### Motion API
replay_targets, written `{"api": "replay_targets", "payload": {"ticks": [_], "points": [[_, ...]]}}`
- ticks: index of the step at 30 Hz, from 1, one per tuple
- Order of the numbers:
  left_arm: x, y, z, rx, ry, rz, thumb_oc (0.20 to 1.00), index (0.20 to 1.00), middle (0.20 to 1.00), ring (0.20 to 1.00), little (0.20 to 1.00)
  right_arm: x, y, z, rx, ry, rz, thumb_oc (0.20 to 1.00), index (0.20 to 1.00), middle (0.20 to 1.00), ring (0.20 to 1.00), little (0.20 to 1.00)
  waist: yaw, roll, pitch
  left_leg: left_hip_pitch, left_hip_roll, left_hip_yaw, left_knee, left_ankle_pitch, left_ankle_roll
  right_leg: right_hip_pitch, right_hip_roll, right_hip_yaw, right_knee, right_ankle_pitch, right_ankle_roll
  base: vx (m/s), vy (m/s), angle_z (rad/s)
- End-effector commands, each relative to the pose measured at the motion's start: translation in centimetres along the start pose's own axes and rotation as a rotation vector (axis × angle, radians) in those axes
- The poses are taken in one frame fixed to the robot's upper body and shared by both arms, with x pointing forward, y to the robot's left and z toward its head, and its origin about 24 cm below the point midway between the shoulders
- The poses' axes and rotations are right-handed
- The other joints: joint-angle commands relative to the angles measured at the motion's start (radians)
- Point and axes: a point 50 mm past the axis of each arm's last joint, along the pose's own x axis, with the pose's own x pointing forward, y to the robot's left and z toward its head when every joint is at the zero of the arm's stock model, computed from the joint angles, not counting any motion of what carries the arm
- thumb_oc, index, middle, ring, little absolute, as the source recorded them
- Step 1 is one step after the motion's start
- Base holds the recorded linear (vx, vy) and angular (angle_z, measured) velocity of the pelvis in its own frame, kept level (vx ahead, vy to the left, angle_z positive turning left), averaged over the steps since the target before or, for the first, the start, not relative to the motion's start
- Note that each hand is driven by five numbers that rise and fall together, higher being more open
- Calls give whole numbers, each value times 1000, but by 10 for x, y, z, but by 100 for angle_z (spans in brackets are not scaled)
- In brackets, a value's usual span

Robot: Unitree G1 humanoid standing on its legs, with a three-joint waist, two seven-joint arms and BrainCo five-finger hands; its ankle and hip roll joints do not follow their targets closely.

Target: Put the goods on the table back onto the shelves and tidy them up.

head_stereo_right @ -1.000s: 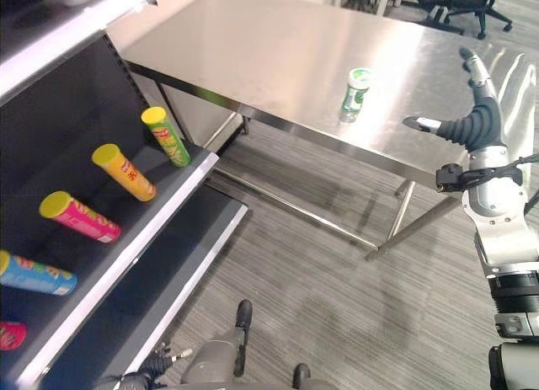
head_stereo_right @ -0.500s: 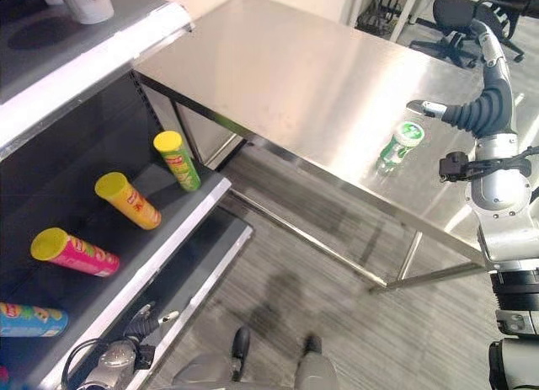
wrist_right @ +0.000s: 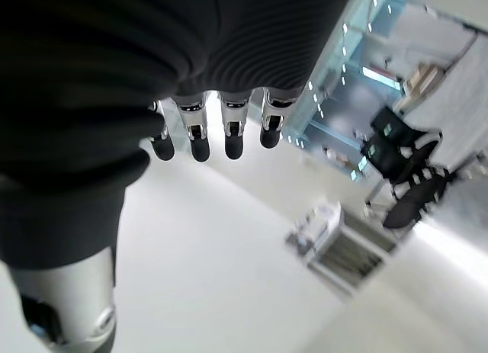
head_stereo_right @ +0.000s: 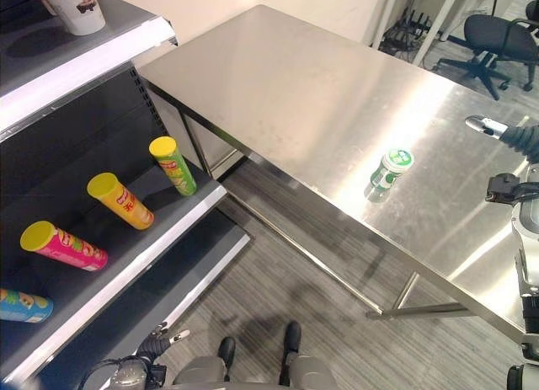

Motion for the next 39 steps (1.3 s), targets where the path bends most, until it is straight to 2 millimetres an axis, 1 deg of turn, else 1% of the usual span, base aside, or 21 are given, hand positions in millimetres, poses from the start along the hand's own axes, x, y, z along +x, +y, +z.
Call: {"api": "replay_targets", "payload": {"ticks": [1,2,3,4,5,7,9,11,15,17,18,20,21,25,27,28,30,34,35,39], "points": [[0,14,14,25,-64,18,1000,1000,1000,1000,1000,-1,11,11,63,-41,77,1000,1000,1000,1000,1000,46,-27,-37,12,82,74,86,-6,-33,37,-4,4,100,-172,90,72,-28,-2],[0,14,14,25,-64,18,1000,1000,1000,1000,1000,-1,11,11,63,-41,77,1000,1000,1000,1000,1000,47,-27,-36,14,82,75,85,-6,-33,38,-4,5,100,-172,90,109,-16,-8],[0,10,13,50,-62,1,1000,1000,1000,1000,1000,-6,22,8,42,-38,118,1000,1000,1000,1000,1000,59,-20,-47,-9,67,63,-39,-32,-22,48,-5,10,93,-181,97,68,7,-6],[0,11,10,61,-52,5,1000,1000,1000,1000,1000,-8,30,4,41,-23,134,1000,1000,1000,1000,1000,66,-20,-48,-19,54,53,-65,-29,-28,51,-8,19,93,-186,101,93,35,3],[0,10,10,57,-52,1,1000,1000,1000,1000,1000,-10,36,4,40,-22,161,1000,1000,1000,1000,1000,59,-9,-60,-4,60,47,-122,-29,-24,49,-3,24,96,-193,101,54,68,-2],[1,7,12,58,-55,-5,1000,1000,1000,1000,1000,-16,45,-2,42,2,181,1000,1000,1000,1000,1000,52,10,-81,35,59,63,-176,-30,-22,54,1,25,86,-188,102,92,96,-15],[2,7,12,66,-52,2,1000,1000,1000,1000,1000,-19,52,-7,26,24,198,1000,1000,1000,1000,1000,45,17,-94,53,55,75,-197,-31,-14,50,-4,33,78,-182,106,73,90,-22],[3,8,13,64,-50,9,1000,1000,1000,1000,1000,-24,58,-9,42,36,223,1000,1000,1000,1000,1000,40,21,-98,62,52,90,-204,-33,-7,45,-9,37,78,-178,109,36,78,-24],[3,12,13,70,-46,28,1000,1000,1000,1000,1000,-34,76,-12,19,47,312,1000,1000,1000,1000,1000,38,23,-100,73,48,127,-207,-46,6,41,-24,48,66,-166,121,36,81,-13],[3,12,12,73,-41,29,1000,1000,1000,1000,1000,-37,80,-13,0,50,323,1000,1000,1000,1000,1000,38,23,-100,76,47,133,-206,-50,8,40,-29,52,65,-163,124,32,65,-7],[3,12,11,74,-38,30,1000,1000,1000,1000,1000,-37,81,-13,-36,46,312,1000,1000,1000,1000,1000,37,24,-100,77,46,138,-205,-54,11,37,-32,55,63,-161,127,33,81,-12],[2,11,9,76,-31,30,1000,1000,1000,1000,1000,-38,84,-12,-50,43,310,1000,1000,1000,1000,1000,36,25,-100,77,45,142,-204,-58,15,36,-35,58,61,-159,129,25,72,-11],[2,9,8,78,-25,37,1000,1000,1000,1000,1000,-39,84,-12,-106,32,262,1000,1000,1000,1000,1000,34,29,-99,76,40,147,-205,-61,20,30,-42,61,59,-153,135,31,82,-7],[3,6,8,86,-17,43,1000,1000,1000,1000,1000,-39,87,-13,-108,49,197,1000,1000,1000,1000,1000,31,31,-100,77,37,155,-208,-65,26,25,-49,66,54,-148,139,20,51,-2],[4,5,9,87,-17,47,1000,1000,1000,1000,1000,-40,94,-11,-73,47,193,1000,1000,1000,1000,1000,32,32,-99,77,35,157,-209,-67,30,24,-53,67,52,-145,142,12,22,0],[4,5,9,87,-17,47,1000,1000,1000,1000,1000,-40,94,-11,-73,47,193,1000,1000,1000,1000,1000,32,32,-99,77,35,157,-209,-67,30,24,-53,67,51,-145,142,0,0,0],[5,6,12,84,-23,54,1000,1000,1000,1000,1000,-44,103,-9,-24,48,217,1000,1000,1000,1000,1000,33,31,-97,76,34,159,-210,-67,31,19,-58,63,53,-143,144,0,0,0],[5,6,12,84,-23,54,1000,1000,1000,1000,1000,-44,103,-9,-24,49,217,1000,1000,1000,1000,1000,32,31,-97,76,34,159,-210,-67,31,19,-58,63,53,-143,144,0,0,0],[4,7,9,77,-11,55,1000,1000,1000,1000,1000,-50,105,-7,-3,43,239,1000,1000,1000,1000,1000,31,28,-96,79,33,162,-209,-71,32,20,-62,62,55,-144,146,0,0,0],[4,6,4,73,11,55,1000,1000,1000,1000,1000,-53,100,-3,20,19,219,1000,1000,1000,1000,1000,29,26,-97,89,36,165,-209,-77,33,26,-63,61,53,-143,147,0,0,0]]}}
